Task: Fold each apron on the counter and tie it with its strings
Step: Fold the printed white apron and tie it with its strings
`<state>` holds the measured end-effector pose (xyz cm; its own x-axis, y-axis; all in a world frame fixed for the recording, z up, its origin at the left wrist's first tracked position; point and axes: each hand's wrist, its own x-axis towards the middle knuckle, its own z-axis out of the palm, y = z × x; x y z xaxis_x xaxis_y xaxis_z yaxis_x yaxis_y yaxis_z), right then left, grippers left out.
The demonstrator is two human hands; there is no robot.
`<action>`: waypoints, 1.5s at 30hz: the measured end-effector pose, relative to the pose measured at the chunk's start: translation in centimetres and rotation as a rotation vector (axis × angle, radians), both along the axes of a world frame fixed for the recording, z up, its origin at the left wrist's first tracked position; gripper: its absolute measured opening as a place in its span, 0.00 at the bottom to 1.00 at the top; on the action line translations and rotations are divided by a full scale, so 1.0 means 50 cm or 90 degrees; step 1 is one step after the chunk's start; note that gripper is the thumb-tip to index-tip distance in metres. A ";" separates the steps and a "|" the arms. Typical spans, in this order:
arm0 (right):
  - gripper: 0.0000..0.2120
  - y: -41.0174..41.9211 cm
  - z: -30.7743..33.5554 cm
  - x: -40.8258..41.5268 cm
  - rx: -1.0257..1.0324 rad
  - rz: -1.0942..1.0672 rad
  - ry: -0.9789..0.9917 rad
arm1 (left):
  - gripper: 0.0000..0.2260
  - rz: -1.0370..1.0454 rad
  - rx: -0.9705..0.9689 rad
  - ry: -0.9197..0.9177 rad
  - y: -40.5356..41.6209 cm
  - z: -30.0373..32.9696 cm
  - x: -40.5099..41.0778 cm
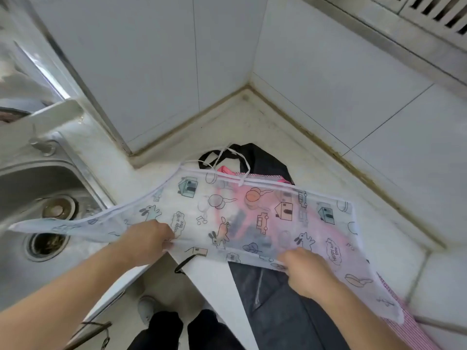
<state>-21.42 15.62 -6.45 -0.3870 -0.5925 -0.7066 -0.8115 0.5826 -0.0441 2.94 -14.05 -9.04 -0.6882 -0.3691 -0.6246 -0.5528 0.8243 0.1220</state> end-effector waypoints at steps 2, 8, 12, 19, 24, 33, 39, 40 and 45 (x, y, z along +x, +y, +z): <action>0.09 0.048 0.018 -0.066 0.106 -0.023 0.007 | 0.06 0.021 0.059 -0.072 -0.042 0.027 -0.003; 0.19 0.055 0.047 -0.228 0.157 -0.108 -0.004 | 0.10 -0.010 0.065 -0.221 -0.094 0.093 -0.100; 0.12 0.043 0.008 -0.306 0.030 -0.166 0.078 | 0.10 0.045 -0.045 -0.063 -0.109 0.075 -0.158; 0.08 0.033 -0.051 -0.335 -0.046 -0.273 0.140 | 0.12 0.073 -0.228 0.343 -0.097 -0.018 -0.188; 0.13 0.043 -0.096 -0.329 -0.115 -0.285 0.310 | 0.28 0.059 -0.172 0.308 -0.025 -0.058 -0.193; 0.30 -0.017 -0.176 -0.047 -0.258 -0.100 0.137 | 0.41 0.099 -0.074 0.128 0.027 -0.159 -0.154; 0.32 0.047 -0.233 -0.051 -0.162 -0.127 0.178 | 0.49 0.195 -0.066 0.048 -0.030 -0.141 -0.125; 0.33 0.046 -0.231 -0.052 -0.161 -0.130 0.175 | 0.50 0.211 -0.062 0.048 -0.041 -0.136 -0.119; 0.33 0.034 -0.221 -0.053 -0.145 -0.141 0.153 | 0.55 0.257 -0.083 0.030 -0.086 -0.132 -0.070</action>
<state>-24.06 17.32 -17.52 -0.6613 -0.6069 -0.4408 -0.6698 0.7424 -0.0172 -0.59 -18.38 -15.63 -0.4995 -0.6889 -0.5253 -0.8304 0.5535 0.0639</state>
